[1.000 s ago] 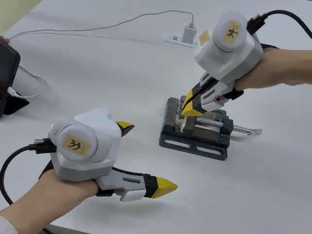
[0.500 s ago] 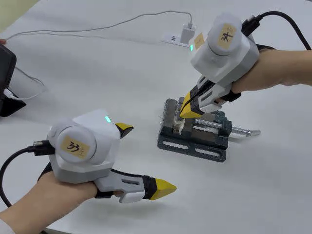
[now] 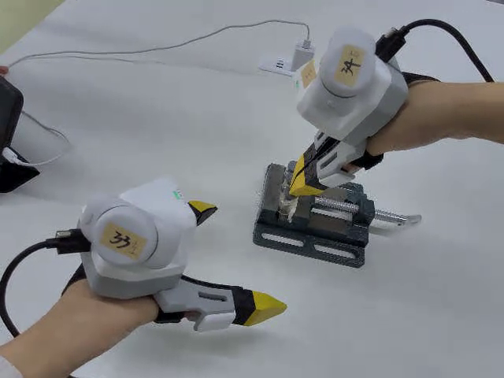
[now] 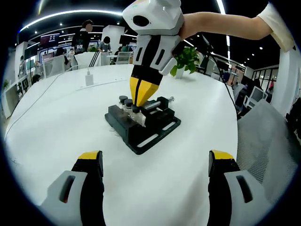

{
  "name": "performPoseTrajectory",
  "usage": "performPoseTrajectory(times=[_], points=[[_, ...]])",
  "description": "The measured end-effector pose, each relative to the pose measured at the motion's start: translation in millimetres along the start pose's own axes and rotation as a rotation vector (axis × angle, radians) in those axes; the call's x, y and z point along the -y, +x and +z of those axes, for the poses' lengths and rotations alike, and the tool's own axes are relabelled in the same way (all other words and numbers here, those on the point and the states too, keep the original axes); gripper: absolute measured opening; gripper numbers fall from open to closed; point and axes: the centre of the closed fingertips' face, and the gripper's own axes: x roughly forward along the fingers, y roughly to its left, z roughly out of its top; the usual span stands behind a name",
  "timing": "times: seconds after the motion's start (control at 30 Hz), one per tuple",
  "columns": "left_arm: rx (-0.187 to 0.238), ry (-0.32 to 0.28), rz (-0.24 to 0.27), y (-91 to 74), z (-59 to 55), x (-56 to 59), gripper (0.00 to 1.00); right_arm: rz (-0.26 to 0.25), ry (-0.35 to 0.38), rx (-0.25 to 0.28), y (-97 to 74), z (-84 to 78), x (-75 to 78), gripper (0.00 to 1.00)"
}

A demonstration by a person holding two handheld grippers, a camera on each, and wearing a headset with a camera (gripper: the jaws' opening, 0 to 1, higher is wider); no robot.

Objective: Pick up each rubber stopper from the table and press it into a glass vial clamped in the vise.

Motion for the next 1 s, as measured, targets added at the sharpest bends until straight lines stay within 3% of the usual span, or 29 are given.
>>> performPoseTrajectory(times=[0.67,0.87,0.97,1.0], points=[[0.003,-0.022,0.007,1.6,-3.0,-2.4,0.92,0.014,0.013,-0.092,1.5,-0.2,-2.2,0.0],[0.009,-0.018,0.009,1.8,0.9,-2.5,0.92,0.029,0.117,-0.101,1.0,-1.4,0.3,0.0],[0.011,-0.013,0.01,0.4,4.5,-2.4,0.92,0.011,0.106,-0.122,0.9,-1.6,-2.1,0.0],[0.013,-0.011,0.012,-0.3,6.4,-2.5,0.92,-0.006,0.032,-0.132,0.5,-1.5,1.0,0.0]])
